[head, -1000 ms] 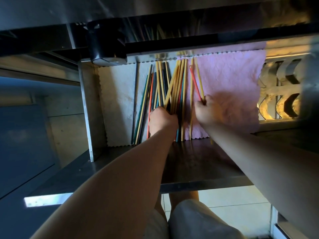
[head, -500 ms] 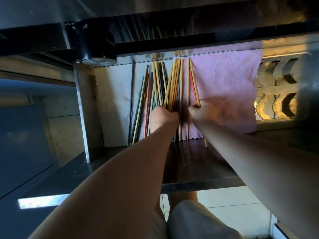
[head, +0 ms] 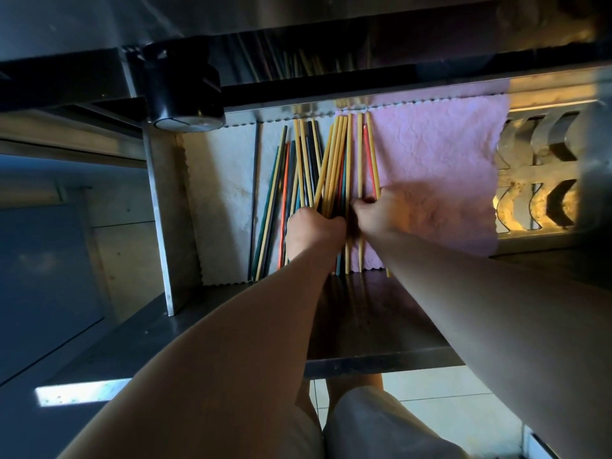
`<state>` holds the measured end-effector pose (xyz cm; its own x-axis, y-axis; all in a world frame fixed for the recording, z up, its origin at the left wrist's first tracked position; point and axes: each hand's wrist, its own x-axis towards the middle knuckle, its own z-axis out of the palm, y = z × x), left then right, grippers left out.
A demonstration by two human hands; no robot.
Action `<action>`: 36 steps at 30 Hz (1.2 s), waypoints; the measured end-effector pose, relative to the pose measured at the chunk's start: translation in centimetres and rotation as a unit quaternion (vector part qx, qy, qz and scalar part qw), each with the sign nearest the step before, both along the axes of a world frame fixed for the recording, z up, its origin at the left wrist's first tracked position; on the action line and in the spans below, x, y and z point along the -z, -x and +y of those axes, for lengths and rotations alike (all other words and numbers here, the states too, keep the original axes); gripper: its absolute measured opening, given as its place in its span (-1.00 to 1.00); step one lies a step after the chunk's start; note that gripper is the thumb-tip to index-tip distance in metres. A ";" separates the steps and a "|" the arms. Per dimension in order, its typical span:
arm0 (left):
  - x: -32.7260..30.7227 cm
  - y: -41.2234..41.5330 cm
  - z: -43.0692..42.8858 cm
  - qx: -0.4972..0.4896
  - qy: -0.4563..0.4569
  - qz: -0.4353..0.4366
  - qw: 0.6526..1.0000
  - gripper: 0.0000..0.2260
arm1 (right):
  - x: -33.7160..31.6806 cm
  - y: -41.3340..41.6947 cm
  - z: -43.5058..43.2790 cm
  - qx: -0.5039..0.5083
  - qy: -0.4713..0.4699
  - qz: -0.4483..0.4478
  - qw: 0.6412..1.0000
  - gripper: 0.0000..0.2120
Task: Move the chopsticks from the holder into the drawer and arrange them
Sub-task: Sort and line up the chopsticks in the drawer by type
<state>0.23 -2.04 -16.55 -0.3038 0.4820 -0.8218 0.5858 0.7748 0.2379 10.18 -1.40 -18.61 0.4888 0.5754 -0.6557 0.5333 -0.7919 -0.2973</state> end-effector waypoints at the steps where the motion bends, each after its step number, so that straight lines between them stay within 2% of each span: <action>1: -0.1 0.2 0.0 0.000 0.003 0.000 1.000 -0.80 | -0.1 0.1 0.0 0.003 0.003 -0.002 1.000 -0.65; 5: -0.3 1.2 0.1 0.024 0.001 -0.025 0.999 -0.76 | -0.4 0.4 -0.2 0.030 0.004 0.014 0.999 -0.62; 8: -0.5 1.8 0.3 0.037 -0.006 -0.043 0.998 -0.76 | -0.5 0.4 -0.8 0.011 0.013 0.032 0.999 -0.63; 13: -0.6 2.7 0.0 0.028 -0.027 -0.078 0.996 -0.86 | -0.6 0.8 -0.1 -0.017 0.024 0.028 0.999 -0.77; 17: -0.3 3.3 -0.4 -0.005 -0.043 -0.087 0.995 -0.92 | -0.1 1.4 0.4 0.007 0.056 0.025 0.998 -0.72; 21: -0.2 4.0 -1.0 -0.028 -0.086 -0.112 0.990 -0.79 | -0.4 1.3 0.7 0.009 0.063 0.001 0.998 -0.65; 24: -0.4 5.0 -1.2 -0.028 -0.092 -0.122 0.988 -0.79 | -1.2 1.0 0.7 0.008 0.053 0.005 0.999 -0.67; 29: -0.7 6.9 -0.3 0.007 -0.073 -0.079 0.994 -0.83 | -2.5 1.2 0.5 0.006 0.022 0.044 0.999 -0.81; 34: -1.0 9.6 0.1 0.045 -0.089 0.030 0.995 -0.83 | -2.2 2.6 0.0 0.019 -0.051 0.105 0.993 -0.57; 36: -0.7 10.4 0.1 0.044 -0.084 0.055 0.994 -0.88 | -1.7 3.2 -0.3 0.042 -0.060 0.136 0.988 -0.56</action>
